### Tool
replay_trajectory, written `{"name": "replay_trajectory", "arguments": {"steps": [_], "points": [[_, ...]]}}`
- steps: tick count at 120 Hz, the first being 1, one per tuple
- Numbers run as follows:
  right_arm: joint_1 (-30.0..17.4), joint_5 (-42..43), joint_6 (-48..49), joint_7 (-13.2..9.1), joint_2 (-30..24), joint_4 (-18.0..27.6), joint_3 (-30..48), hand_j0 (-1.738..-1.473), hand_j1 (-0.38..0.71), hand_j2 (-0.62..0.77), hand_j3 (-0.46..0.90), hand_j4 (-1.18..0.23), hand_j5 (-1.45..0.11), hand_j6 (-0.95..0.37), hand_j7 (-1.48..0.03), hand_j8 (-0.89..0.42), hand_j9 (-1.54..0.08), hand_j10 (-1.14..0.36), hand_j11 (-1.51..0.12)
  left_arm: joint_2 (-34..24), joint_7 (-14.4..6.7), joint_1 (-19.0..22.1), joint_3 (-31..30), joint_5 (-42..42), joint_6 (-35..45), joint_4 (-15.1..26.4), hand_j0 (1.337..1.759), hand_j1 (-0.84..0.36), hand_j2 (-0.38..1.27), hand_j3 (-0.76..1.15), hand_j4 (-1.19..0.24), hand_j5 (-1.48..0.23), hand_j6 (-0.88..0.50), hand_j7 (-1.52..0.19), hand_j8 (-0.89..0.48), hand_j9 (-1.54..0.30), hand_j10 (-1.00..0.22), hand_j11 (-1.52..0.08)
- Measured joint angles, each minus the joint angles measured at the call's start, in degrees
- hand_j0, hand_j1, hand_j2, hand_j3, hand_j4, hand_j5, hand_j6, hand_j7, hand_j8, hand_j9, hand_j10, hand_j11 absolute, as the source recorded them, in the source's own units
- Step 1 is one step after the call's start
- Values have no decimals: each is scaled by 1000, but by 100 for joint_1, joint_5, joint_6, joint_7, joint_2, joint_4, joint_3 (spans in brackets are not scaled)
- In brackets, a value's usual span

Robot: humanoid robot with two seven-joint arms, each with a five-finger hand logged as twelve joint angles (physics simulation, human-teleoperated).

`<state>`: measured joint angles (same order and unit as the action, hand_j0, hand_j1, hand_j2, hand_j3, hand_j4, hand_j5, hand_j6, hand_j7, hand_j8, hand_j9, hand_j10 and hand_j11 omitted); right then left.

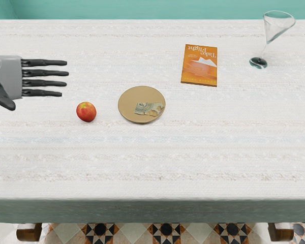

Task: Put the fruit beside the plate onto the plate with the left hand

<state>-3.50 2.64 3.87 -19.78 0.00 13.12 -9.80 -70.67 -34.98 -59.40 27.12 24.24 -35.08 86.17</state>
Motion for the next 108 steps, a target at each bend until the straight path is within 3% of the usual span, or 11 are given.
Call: {"name": "replay_trajectory", "arguments": {"steps": [33,43,53,67,77,92,108], "points": [[-3,17,0,0,0,6,-29,-1658,-349,0,0,0,0,0,0,0,0,0,0,-25,-2,-30,61,-29,0,105,1658,335,0,0,-6,-13,-6,-13,-7,-13,-8,-14],[-2,22,1,0,0,14,-34,-1658,-349,0,0,0,0,0,0,0,0,0,0,-110,-2,-131,243,-574,-2,146,1658,332,1,0,-9,-16,-8,-17,-9,-17,-10,-17],[-3,28,3,0,0,19,-32,-1658,-349,0,0,0,0,1,0,1,0,0,0,277,-2,-553,361,-1508,0,365,1658,325,3,0,-16,-25,-16,-25,-16,-25,-17,-25],[-2,26,1,0,0,23,-31,-1658,-349,0,0,0,0,0,0,0,0,0,0,1777,-2,-608,428,-3514,650,695,1658,319,4,0,-24,-32,-24,-32,-25,-32,-25,-32],[4,30,1,0,0,24,-28,-1658,-349,0,0,0,0,0,0,0,0,0,0,1850,-2,-571,428,-4860,1308,799,1658,316,5,0,-28,-35,-28,-35,-28,-35,-28,-35],[13,33,0,0,0,24,-24,-1658,-349,0,0,0,0,0,0,0,0,0,0,2061,-2,-57,370,-6773,2197,844,1658,317,5,0,-28,-35,-29,-35,-28,-35,-28,-35],[15,34,0,0,0,20,-20,-1658,-349,0,0,0,0,0,0,0,0,0,0,2272,-2,182,337,-7703,2647,853,1658,325,5,0,-24,-28,-25,-27,-25,-27,-24,-27]]}}
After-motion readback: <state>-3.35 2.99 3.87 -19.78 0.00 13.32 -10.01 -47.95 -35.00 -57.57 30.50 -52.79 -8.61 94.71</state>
